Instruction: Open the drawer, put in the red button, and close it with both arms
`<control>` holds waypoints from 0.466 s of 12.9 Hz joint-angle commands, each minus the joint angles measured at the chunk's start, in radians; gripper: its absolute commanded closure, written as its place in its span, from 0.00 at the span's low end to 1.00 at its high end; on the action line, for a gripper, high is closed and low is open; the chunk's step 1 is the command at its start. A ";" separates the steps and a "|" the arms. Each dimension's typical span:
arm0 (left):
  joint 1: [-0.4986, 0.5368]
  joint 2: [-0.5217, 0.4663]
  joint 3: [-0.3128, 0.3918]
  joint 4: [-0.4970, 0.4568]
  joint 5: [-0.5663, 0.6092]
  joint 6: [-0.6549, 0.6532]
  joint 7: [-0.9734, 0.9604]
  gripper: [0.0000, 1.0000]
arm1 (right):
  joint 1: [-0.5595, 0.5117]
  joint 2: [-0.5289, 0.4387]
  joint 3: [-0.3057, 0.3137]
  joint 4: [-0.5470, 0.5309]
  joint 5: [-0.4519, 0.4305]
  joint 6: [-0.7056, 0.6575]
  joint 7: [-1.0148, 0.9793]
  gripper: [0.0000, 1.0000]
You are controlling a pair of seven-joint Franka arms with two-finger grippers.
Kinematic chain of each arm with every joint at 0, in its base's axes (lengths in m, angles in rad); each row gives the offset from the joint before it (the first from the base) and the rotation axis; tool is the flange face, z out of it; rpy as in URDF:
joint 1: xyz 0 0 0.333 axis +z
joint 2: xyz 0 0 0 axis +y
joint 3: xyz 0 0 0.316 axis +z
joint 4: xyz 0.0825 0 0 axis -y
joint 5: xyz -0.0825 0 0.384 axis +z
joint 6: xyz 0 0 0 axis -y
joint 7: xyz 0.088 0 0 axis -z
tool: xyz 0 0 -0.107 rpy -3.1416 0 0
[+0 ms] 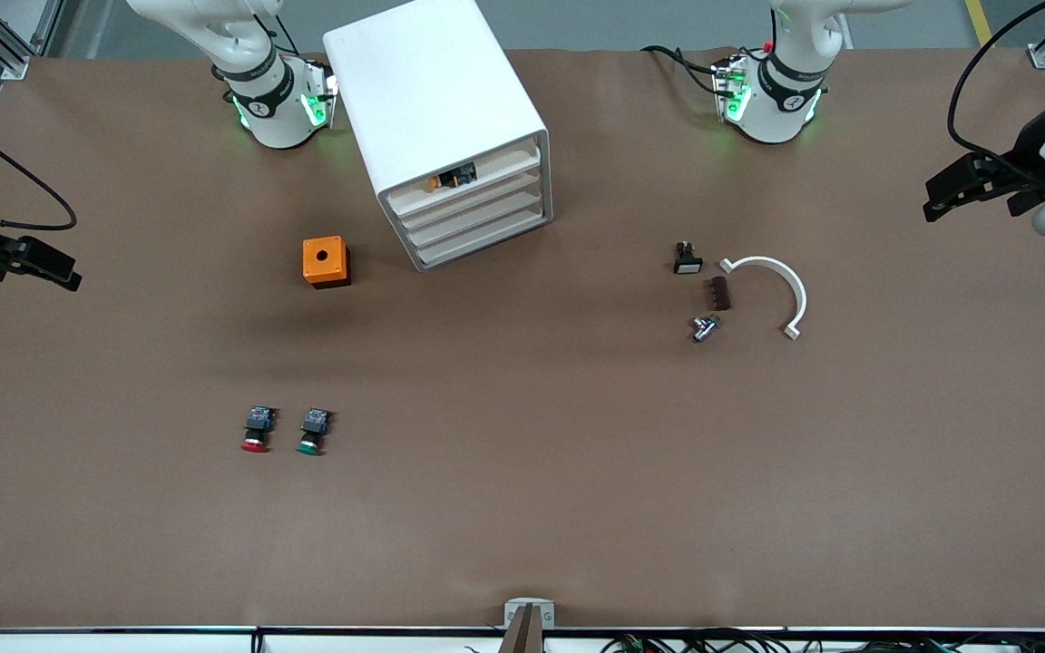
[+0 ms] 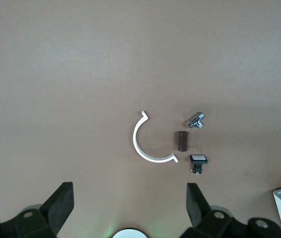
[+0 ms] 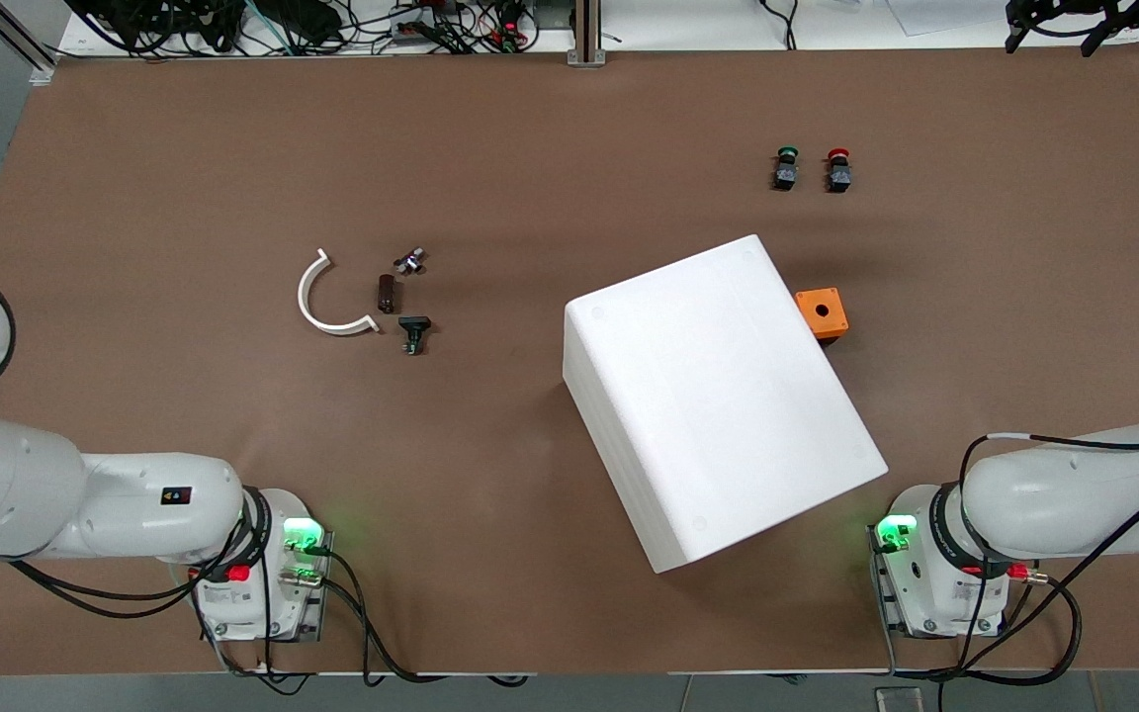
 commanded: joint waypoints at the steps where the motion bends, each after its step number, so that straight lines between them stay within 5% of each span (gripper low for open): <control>1: 0.009 0.015 -0.003 0.031 0.000 -0.020 0.016 0.00 | -0.008 -0.003 0.008 0.000 -0.007 0.005 0.010 0.00; 6: 0.011 0.073 0.000 0.101 0.001 -0.020 0.002 0.00 | -0.010 0.000 0.008 -0.005 -0.005 0.025 0.010 0.00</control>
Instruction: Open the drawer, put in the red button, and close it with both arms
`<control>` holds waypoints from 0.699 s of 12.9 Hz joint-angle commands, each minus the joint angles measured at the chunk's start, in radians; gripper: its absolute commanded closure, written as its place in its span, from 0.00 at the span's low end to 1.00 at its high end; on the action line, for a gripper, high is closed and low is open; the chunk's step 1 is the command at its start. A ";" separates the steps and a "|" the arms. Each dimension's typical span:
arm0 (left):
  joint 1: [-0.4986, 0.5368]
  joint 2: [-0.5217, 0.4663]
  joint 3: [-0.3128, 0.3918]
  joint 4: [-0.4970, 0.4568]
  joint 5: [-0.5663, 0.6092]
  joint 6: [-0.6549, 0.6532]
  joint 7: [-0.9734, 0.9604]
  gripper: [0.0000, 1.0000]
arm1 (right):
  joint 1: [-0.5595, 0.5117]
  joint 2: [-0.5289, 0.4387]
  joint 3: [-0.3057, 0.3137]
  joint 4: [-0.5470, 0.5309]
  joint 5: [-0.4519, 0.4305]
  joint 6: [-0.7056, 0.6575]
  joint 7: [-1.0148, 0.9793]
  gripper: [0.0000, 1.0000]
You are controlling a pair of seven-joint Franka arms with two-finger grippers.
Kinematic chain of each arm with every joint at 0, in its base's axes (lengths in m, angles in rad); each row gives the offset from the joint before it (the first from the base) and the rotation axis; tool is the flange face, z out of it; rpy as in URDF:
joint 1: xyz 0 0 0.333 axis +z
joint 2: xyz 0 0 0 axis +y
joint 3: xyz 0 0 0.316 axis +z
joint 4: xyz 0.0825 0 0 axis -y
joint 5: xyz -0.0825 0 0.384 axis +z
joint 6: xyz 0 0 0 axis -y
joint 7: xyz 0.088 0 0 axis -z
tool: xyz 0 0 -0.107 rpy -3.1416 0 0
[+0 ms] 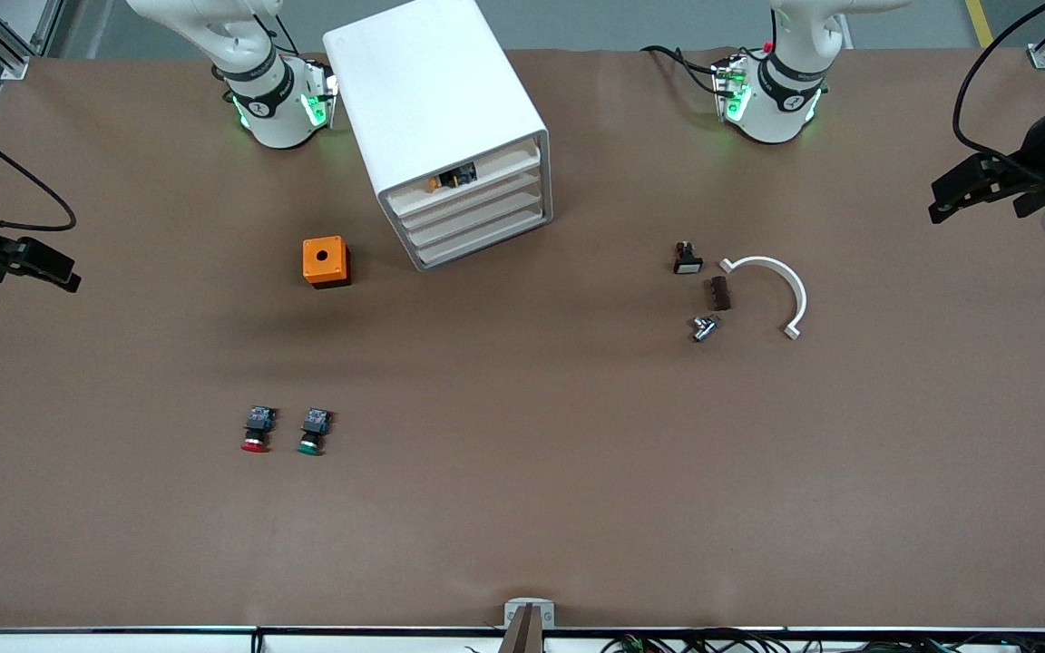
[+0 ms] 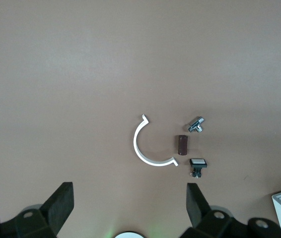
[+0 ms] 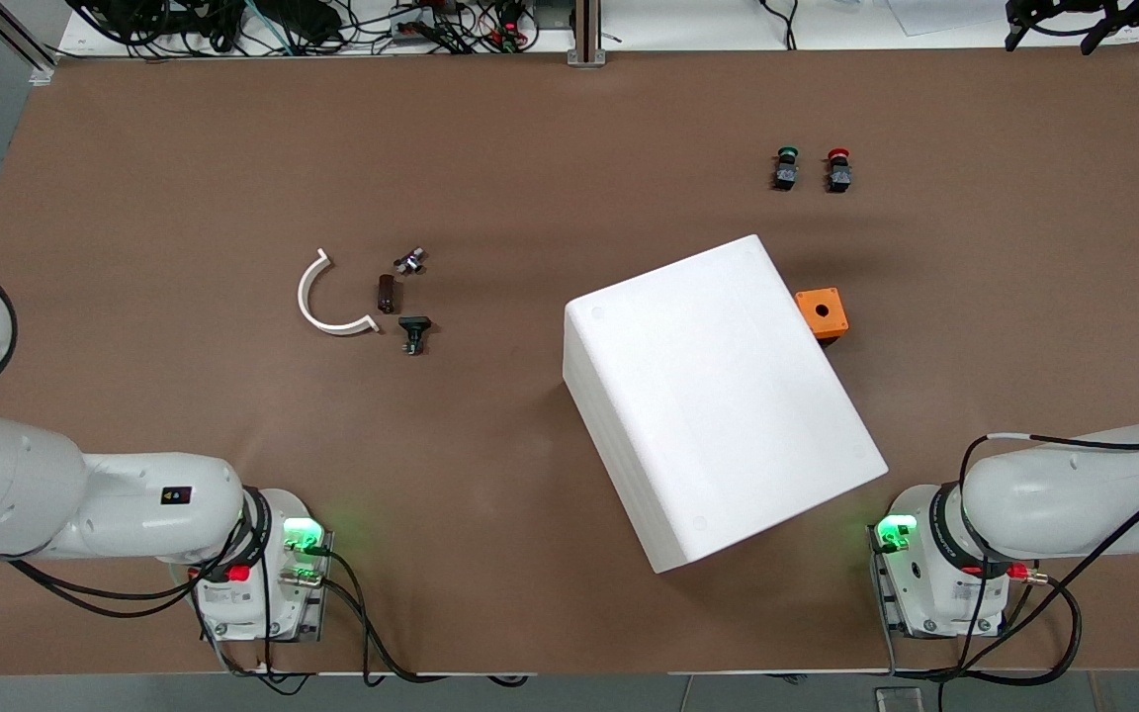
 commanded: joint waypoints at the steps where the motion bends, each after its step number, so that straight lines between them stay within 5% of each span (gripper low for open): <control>1: 0.008 0.075 -0.001 0.073 0.000 -0.021 0.005 0.00 | -0.008 0.006 0.008 -0.005 -0.005 0.014 0.010 0.00; 9: -0.030 0.219 -0.018 0.084 -0.032 -0.021 -0.098 0.00 | 0.061 0.077 0.013 -0.061 0.062 0.170 0.011 0.00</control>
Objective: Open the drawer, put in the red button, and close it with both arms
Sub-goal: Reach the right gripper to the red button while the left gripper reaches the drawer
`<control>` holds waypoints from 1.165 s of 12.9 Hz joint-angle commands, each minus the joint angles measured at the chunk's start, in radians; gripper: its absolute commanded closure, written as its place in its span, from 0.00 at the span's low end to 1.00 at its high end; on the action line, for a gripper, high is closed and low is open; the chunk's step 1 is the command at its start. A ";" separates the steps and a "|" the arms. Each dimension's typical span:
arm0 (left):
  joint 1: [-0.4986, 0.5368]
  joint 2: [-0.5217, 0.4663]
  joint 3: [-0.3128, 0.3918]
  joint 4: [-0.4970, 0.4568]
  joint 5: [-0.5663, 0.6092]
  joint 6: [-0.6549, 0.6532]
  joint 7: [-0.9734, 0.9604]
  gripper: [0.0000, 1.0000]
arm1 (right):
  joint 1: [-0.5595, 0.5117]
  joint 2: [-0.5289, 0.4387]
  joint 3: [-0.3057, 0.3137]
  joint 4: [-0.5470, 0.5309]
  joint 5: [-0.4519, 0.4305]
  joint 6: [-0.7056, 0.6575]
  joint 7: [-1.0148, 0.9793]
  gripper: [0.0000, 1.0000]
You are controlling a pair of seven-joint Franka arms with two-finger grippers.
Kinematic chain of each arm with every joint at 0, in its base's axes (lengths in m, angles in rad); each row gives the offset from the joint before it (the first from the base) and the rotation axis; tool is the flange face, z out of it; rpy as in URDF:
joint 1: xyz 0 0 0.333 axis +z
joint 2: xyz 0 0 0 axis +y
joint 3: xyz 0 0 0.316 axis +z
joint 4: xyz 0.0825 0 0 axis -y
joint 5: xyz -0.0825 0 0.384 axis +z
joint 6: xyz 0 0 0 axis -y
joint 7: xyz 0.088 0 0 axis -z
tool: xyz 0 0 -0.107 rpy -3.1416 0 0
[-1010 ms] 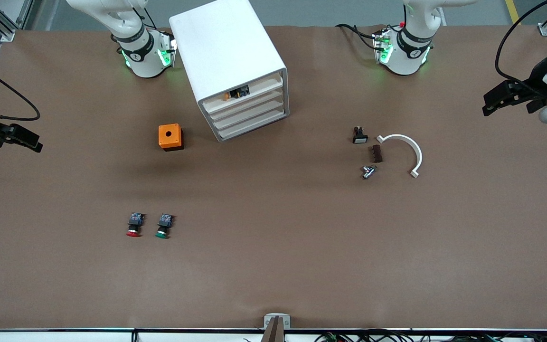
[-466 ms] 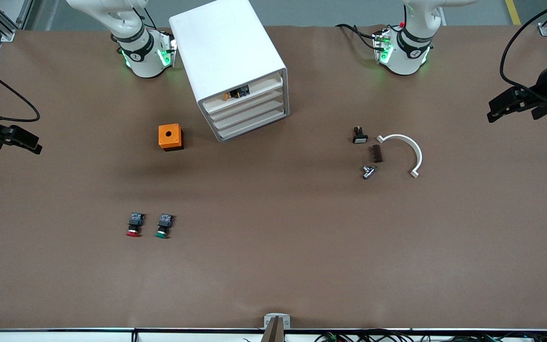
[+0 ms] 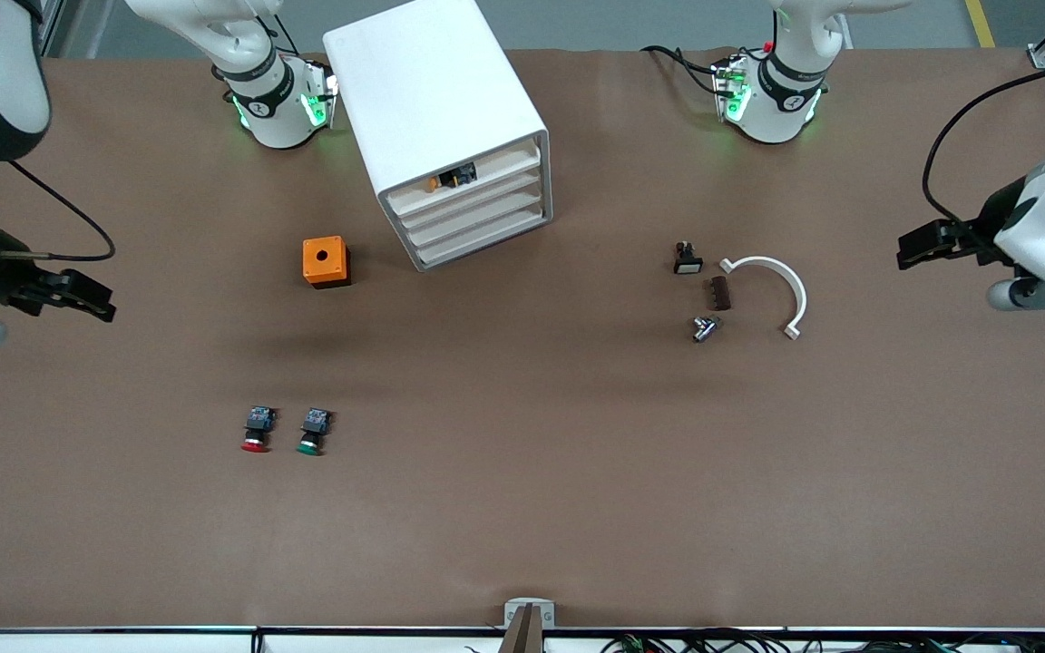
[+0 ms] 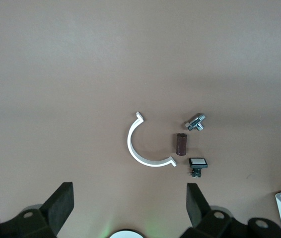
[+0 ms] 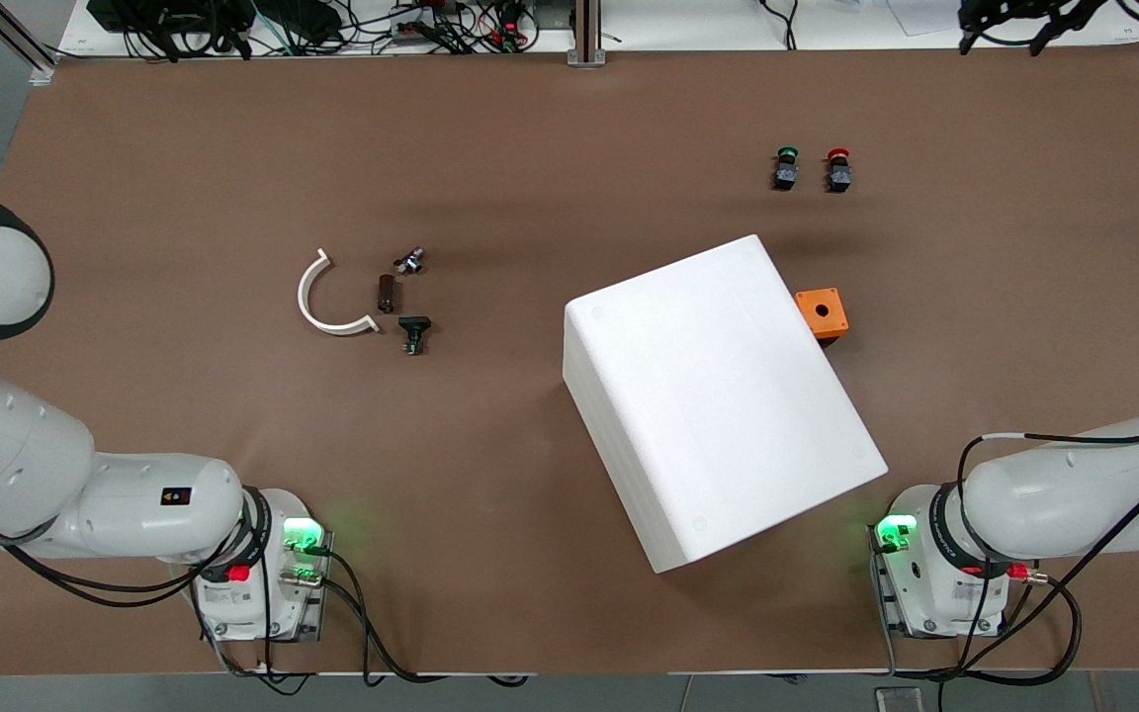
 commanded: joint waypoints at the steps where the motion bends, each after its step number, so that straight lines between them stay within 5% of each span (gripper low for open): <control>1: -0.022 0.074 -0.005 0.039 -0.059 -0.023 -0.152 0.00 | 0.008 0.004 -0.002 -0.096 0.050 0.129 0.006 0.00; 9: -0.207 0.259 -0.009 0.033 -0.175 -0.068 -0.890 0.00 | 0.080 0.275 0.000 -0.124 0.127 0.424 0.006 0.00; 15: -0.310 0.426 -0.015 0.030 -0.379 -0.127 -1.404 0.02 | 0.085 0.479 0.000 -0.126 0.128 0.666 -0.009 0.00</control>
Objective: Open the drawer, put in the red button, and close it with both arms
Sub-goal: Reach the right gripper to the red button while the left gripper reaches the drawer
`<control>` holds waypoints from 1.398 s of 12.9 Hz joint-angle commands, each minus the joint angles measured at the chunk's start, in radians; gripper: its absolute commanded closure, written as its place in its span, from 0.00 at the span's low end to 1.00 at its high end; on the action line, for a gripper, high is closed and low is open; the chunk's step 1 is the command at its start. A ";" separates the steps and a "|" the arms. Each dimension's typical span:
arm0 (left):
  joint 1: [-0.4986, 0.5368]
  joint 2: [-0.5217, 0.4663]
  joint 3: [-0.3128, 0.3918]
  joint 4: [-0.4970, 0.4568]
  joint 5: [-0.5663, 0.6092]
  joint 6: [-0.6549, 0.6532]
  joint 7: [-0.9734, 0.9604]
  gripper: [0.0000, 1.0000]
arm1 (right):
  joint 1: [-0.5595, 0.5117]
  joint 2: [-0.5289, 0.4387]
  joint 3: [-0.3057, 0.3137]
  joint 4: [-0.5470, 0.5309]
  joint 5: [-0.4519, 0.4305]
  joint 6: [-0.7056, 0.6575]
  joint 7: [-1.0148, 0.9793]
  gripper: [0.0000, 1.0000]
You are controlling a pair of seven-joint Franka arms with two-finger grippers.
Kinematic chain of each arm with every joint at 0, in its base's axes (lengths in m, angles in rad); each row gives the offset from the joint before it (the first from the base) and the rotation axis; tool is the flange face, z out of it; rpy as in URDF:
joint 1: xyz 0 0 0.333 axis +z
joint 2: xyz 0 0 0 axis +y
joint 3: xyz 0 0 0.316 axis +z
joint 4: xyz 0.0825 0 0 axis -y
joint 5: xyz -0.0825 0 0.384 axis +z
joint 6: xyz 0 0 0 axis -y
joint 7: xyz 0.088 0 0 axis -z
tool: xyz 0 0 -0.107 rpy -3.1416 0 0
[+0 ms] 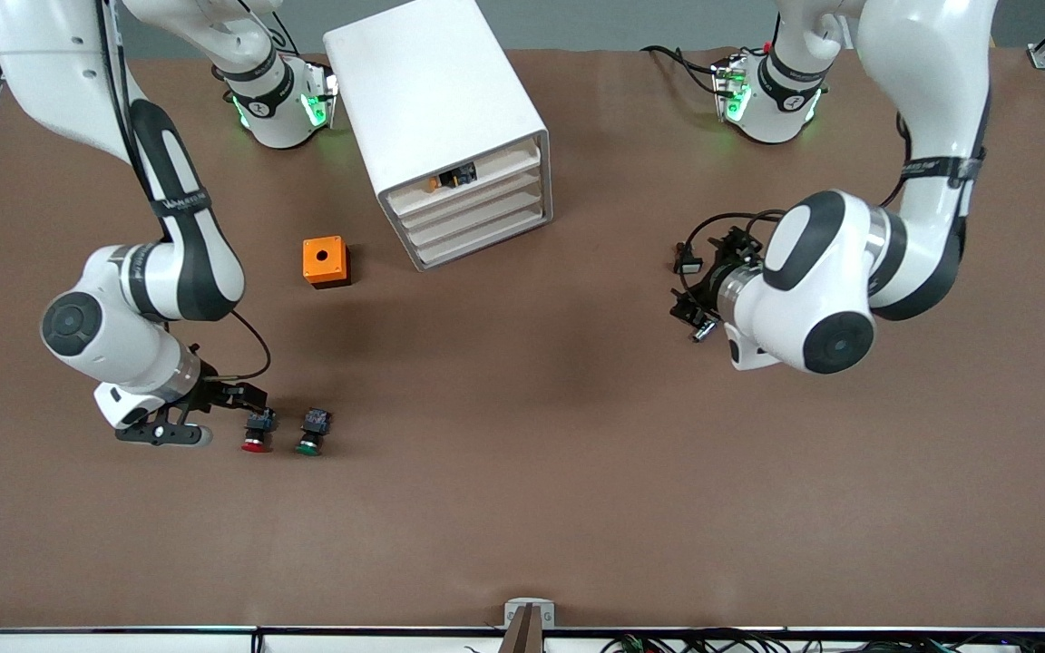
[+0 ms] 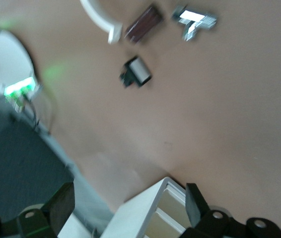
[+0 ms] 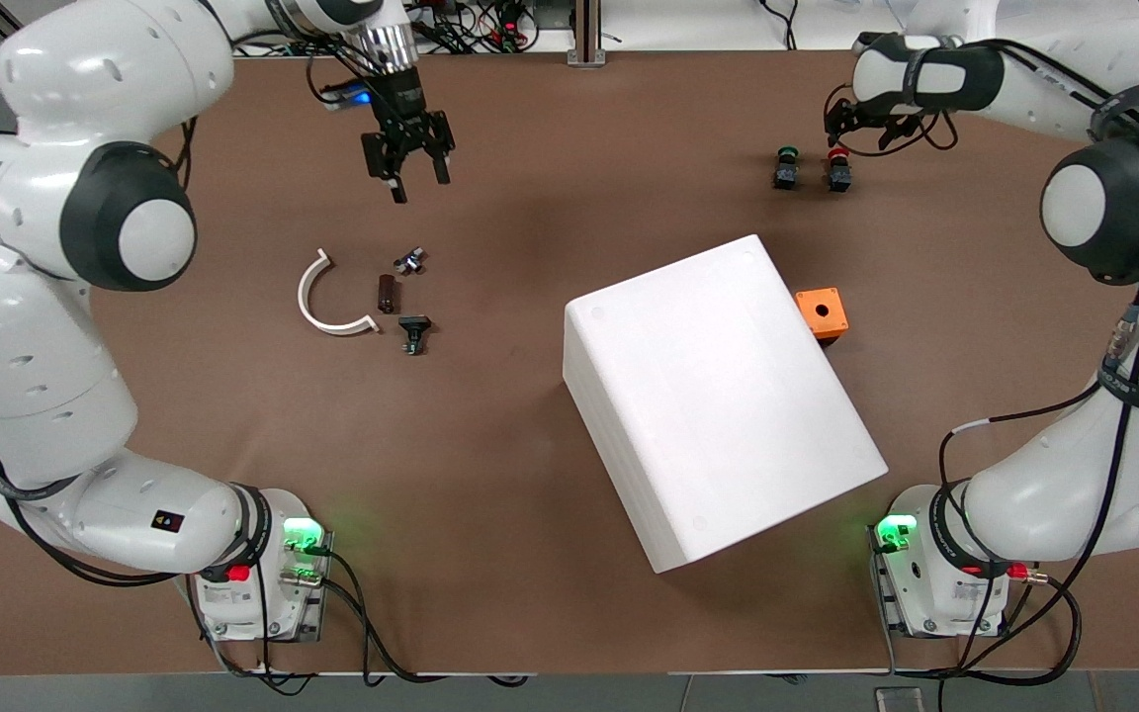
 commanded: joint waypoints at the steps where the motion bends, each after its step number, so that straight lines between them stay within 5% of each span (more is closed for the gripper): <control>1: -0.075 0.073 0.001 0.028 -0.042 -0.039 -0.199 0.04 | 0.006 0.073 -0.002 0.007 0.021 0.081 -0.009 0.00; 3: -0.115 0.137 0.001 0.033 -0.121 -0.039 -0.396 0.08 | 0.006 0.108 0.000 0.008 0.021 0.112 -0.009 0.00; 7: -0.126 0.238 0.001 0.041 -0.402 -0.033 -0.594 0.33 | 0.012 0.127 0.001 0.001 0.022 0.132 -0.008 0.03; 14: -0.253 0.324 0.002 0.041 -0.626 0.074 -0.788 0.38 | 0.007 0.122 0.001 0.008 0.022 0.103 0.002 0.73; 18: -0.313 0.355 0.002 0.042 -0.700 0.111 -0.860 0.41 | 0.001 0.104 0.000 0.036 0.024 0.034 0.002 0.87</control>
